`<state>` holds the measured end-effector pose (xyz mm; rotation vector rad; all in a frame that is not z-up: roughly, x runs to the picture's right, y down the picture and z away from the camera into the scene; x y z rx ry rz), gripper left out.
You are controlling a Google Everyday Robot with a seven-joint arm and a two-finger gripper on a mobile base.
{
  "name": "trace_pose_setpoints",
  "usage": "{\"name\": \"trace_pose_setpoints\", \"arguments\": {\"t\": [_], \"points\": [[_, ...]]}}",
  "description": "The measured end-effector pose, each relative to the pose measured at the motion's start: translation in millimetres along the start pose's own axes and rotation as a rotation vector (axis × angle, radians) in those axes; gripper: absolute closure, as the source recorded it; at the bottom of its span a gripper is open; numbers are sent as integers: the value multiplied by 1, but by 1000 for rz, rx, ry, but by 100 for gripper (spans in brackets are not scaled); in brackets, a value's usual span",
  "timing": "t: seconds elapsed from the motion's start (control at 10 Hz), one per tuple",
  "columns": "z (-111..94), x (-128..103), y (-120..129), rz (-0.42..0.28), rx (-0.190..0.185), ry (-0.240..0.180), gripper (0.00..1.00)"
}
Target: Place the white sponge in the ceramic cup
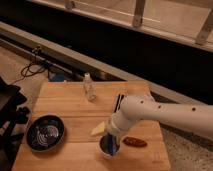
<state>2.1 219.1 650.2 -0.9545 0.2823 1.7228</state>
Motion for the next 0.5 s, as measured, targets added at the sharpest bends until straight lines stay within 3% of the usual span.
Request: {"name": "trace_pose_setpoints", "arguments": {"t": [0.2, 0.5], "points": [[-20, 0, 11, -28, -7, -50, 24], [-68, 2, 38, -89, -18, -143, 24]]}}
